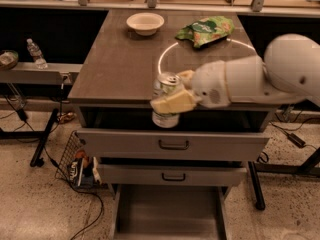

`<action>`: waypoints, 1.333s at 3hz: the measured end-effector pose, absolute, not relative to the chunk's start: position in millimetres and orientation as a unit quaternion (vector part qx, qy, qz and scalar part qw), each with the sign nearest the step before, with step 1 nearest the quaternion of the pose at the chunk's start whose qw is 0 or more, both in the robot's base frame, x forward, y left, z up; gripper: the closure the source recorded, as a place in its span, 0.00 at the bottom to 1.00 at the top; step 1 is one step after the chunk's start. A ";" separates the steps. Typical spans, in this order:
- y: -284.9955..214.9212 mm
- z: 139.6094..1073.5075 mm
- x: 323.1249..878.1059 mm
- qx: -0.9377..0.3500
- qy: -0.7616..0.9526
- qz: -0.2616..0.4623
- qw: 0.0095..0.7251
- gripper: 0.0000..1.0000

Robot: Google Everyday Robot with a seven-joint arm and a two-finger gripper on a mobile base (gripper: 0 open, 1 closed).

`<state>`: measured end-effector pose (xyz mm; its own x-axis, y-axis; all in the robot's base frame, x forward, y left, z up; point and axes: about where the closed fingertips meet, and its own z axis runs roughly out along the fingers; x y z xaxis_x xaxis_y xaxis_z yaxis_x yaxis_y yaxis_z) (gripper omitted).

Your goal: Place 7up can into bottom drawer

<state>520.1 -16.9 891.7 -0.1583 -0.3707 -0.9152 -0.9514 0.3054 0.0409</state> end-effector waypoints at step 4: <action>-73.1 766.3 464.6 -0.487 0.716 0.354 0.352 1.00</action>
Offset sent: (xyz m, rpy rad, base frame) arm -0.0102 -0.0242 -0.0102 -0.0099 0.0117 -0.0387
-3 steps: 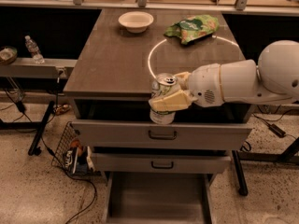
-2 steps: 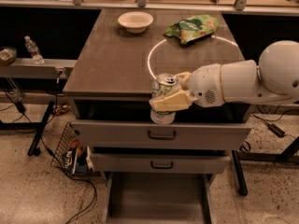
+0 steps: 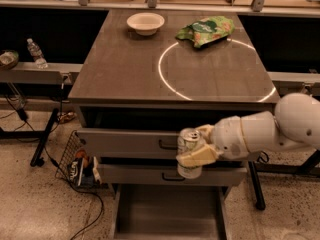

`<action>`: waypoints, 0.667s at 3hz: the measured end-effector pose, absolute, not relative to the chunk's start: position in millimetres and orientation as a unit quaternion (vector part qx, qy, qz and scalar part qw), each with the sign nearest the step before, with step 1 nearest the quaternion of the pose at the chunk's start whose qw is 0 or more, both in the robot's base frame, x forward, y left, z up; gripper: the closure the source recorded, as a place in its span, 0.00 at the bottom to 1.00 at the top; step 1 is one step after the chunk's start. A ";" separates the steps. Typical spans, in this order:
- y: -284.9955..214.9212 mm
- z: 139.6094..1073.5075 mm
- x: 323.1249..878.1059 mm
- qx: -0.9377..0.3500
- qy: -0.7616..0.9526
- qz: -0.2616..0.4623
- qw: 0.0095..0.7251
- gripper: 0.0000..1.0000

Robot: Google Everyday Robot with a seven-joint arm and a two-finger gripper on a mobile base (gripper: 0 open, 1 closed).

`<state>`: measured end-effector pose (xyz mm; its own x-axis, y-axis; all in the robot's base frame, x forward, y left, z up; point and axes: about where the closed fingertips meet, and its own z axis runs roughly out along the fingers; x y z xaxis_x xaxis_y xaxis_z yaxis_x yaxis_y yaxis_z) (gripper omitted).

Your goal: Place 7up can into bottom drawer

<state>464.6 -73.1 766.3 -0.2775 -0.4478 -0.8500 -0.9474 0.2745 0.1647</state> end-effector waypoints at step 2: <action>-109.1 692.8 439.9 -0.482 0.732 0.354 0.327 1.00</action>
Offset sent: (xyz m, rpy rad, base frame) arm -0.0212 -0.0316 -0.0627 -0.0302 0.0435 -0.0064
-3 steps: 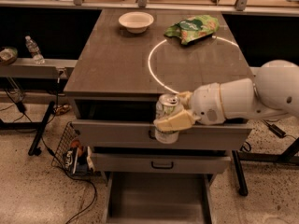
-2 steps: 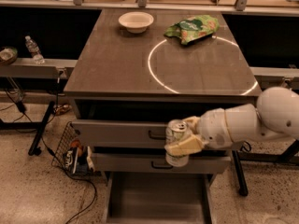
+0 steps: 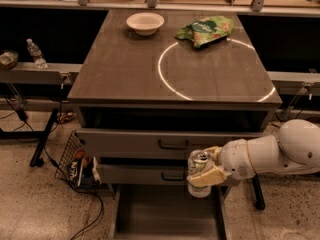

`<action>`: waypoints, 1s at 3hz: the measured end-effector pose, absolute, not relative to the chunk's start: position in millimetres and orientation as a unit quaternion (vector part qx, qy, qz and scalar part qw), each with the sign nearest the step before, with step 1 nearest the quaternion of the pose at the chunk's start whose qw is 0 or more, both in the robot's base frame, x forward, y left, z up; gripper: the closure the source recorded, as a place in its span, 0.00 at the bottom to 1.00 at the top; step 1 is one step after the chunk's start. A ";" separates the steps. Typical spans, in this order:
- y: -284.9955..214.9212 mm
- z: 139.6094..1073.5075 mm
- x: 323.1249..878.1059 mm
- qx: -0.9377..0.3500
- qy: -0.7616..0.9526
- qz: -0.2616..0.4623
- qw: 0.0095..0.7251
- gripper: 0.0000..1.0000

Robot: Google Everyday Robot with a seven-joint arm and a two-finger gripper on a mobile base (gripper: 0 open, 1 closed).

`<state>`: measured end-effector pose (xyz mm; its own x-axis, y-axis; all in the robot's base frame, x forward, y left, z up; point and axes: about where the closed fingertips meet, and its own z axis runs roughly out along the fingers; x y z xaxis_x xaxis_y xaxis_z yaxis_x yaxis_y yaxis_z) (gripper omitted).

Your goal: Place 7up can into bottom drawer

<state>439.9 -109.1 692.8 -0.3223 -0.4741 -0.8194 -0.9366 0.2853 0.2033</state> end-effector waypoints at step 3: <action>-126.2 491.3 454.2 -0.439 0.777 0.303 0.333 1.00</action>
Offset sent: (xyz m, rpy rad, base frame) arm 0.0118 -0.0059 -0.1878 -0.0346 -0.0163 -0.1442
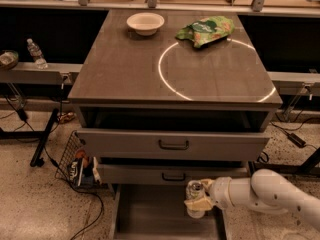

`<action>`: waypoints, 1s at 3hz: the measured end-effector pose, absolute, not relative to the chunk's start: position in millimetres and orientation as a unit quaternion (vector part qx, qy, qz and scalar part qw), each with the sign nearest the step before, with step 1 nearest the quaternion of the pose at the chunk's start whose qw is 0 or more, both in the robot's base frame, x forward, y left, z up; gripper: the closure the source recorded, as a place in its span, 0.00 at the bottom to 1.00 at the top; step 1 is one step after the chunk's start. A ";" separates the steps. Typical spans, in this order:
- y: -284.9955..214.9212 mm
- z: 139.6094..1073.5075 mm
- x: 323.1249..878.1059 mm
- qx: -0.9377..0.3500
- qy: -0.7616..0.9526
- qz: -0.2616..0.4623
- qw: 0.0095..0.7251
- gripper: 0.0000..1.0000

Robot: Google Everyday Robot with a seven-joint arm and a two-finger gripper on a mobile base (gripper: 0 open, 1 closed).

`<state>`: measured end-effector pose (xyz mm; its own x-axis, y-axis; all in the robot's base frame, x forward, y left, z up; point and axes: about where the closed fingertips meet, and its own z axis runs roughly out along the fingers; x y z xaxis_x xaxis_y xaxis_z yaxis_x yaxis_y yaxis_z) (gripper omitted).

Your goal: Place 7up can into bottom drawer

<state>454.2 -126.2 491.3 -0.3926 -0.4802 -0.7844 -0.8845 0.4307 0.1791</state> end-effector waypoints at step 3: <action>-133.2 399.2 456.0 -0.396 0.800 0.307 0.329 1.00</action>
Offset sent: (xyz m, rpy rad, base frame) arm 0.0036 -0.0154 -0.0597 -0.0117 0.0325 -0.0623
